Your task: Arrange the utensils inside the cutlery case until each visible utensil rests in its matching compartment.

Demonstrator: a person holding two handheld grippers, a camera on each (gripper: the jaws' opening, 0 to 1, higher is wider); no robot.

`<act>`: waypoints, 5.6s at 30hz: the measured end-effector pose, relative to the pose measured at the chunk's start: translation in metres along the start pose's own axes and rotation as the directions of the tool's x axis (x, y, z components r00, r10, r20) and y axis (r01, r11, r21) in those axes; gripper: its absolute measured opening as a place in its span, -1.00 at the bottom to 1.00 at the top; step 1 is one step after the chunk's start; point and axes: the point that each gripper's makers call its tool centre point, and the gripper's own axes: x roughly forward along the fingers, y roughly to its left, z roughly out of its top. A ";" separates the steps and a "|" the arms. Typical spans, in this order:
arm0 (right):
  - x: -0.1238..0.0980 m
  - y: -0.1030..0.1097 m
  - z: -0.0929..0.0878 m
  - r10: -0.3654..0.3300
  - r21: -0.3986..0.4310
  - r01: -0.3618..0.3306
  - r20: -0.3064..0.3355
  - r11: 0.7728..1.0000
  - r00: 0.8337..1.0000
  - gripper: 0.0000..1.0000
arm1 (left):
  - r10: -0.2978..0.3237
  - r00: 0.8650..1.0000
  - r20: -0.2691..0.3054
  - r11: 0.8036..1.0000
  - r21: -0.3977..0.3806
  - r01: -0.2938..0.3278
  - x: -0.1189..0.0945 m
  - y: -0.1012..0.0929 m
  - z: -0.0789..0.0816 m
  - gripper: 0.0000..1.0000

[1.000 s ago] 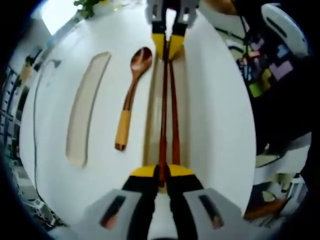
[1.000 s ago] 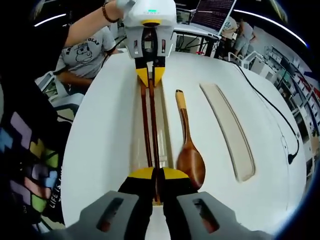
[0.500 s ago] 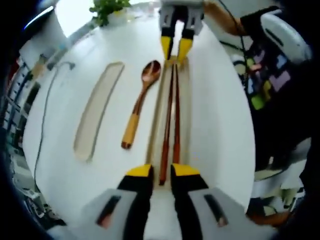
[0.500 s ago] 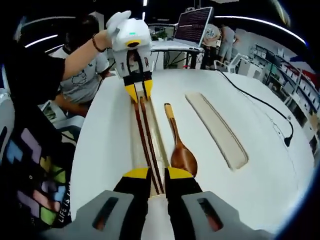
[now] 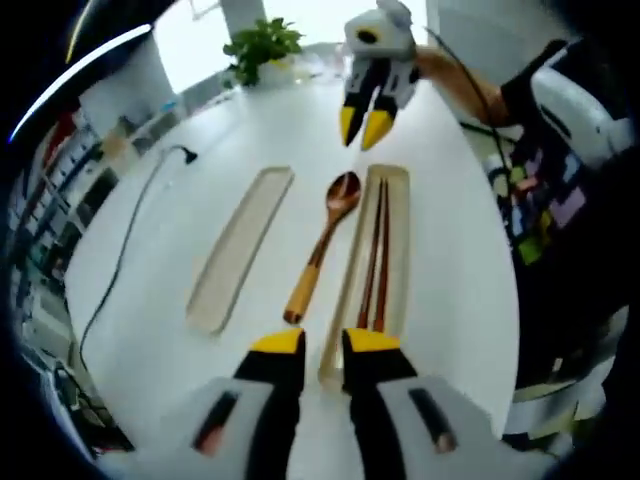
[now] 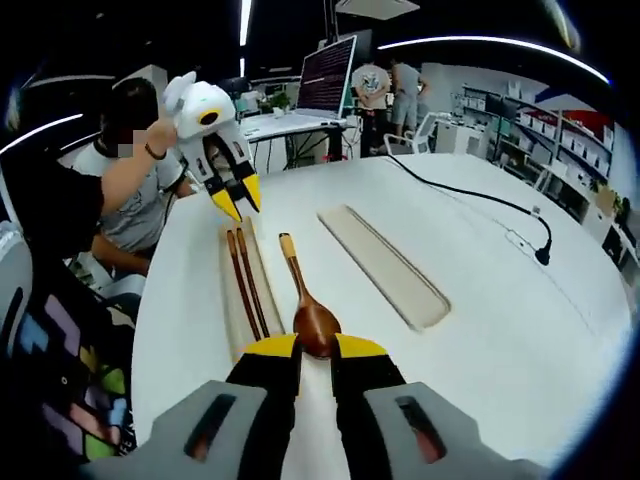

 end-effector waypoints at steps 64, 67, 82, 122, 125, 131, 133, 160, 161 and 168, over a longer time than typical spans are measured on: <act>0.035 -0.021 -0.020 -0.020 0.659 -0.124 0.206 0.741 0.978 -0.97 | -0.081 0.997 -0.010 0.985 0.150 0.082 0.081 -0.002 0.026 -0.81; 0.034 -0.021 -0.018 -0.034 0.665 -0.122 0.216 0.737 0.976 -0.97 | -0.061 0.998 -0.017 0.986 0.157 0.063 0.083 -0.001 0.027 -0.81; 0.003 -0.007 0.018 -0.071 0.597 -0.159 0.343 0.786 0.937 -0.96 | 0.037 0.999 -0.005 0.981 0.190 -0.036 0.056 -0.002 0.046 -0.81; 0.007 0.044 0.000 -0.080 0.502 -0.095 0.315 0.859 0.946 -0.95 | 0.004 0.999 -0.032 0.981 0.194 0.002 0.042 -0.051 0.020 -0.81; 0.008 0.045 0.001 -0.078 0.494 -0.094 0.316 0.864 0.946 -0.94 | 0.002 0.999 -0.035 0.982 0.188 0.005 0.043 -0.052 0.018 -0.81; 0.013 0.046 -0.003 -0.077 0.465 -0.073 0.294 0.882 0.953 -0.94 | 0.014 0.998 -0.058 0.979 0.205 -0.002 0.045 -0.050 0.015 -0.81; 0.012 0.045 -0.005 -0.079 0.465 -0.069 0.291 0.883 0.954 -0.94 | 0.013 0.998 -0.059 0.980 0.199 -0.001 0.046 -0.050 0.015 -0.81; 0.004 0.045 -0.012 -0.106 0.355 0.010 0.252 0.935 0.962 -0.89 | 0.034 0.998 -0.051 0.979 0.203 -0.023 0.042 -0.048 0.017 -0.79; 0.004 0.044 -0.011 -0.108 0.355 0.011 0.254 0.935 0.961 -0.89 | 0.035 0.998 -0.051 0.979 0.202 -0.024 0.041 -0.049 0.017 -0.79; 0.005 0.039 -0.005 -0.098 0.355 -0.008 0.278 0.935 0.956 -0.89 | 0.079 0.996 -0.049 0.977 0.204 -0.068 0.029 -0.045 0.016 -0.80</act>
